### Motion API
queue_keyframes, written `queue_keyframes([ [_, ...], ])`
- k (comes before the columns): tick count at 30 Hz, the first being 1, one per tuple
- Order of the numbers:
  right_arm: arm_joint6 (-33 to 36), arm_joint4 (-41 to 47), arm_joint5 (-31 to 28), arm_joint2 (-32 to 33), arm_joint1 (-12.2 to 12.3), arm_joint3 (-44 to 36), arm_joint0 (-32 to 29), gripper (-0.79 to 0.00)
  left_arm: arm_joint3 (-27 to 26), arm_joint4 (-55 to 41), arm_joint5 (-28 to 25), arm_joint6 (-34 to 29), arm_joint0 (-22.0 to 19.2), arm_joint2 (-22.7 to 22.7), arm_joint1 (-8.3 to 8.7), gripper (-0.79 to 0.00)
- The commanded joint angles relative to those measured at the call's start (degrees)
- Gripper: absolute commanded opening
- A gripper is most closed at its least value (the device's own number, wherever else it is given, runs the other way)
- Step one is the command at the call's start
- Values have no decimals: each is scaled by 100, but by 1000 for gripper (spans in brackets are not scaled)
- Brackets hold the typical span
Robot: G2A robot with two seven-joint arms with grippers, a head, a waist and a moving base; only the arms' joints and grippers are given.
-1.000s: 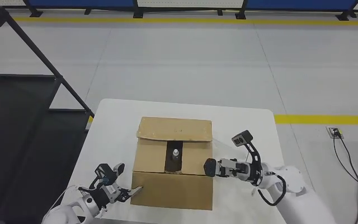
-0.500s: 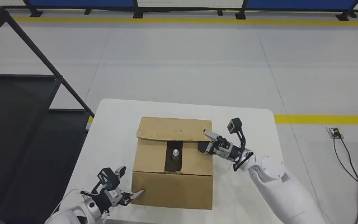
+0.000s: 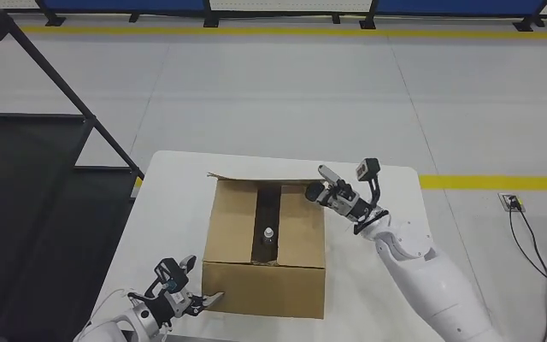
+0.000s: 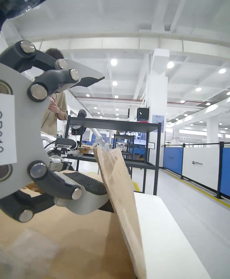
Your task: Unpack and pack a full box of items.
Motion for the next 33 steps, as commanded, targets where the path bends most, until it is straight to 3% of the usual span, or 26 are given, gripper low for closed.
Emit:
queue_keyframes([
  [1, -276, -373, 243, -97, -41, 63, 195, 0, -4, 8, 9, 15, -2, 15, 4, 0],
  [8, -1026, -1642, 892, -639, -264, 512, 879, 0, 4, 27, 45, 90, 22, 32, 22, 0],
  [18, -2079, -2654, 1016, -1205, -654, 1237, 1439, 0, -16, 14, 102, 192, 84, 26, 46, 0],
  [24, -2350, -3130, 1303, -1452, -863, 1675, 1701, 0, -42, 59, 127, 240, 106, 61, 59, 0],
  [33, -2129, -3121, 1515, -1564, -1142, 2281, 1954, 0, -5, 97, 161, 349, 147, 88, 78, 0],
])
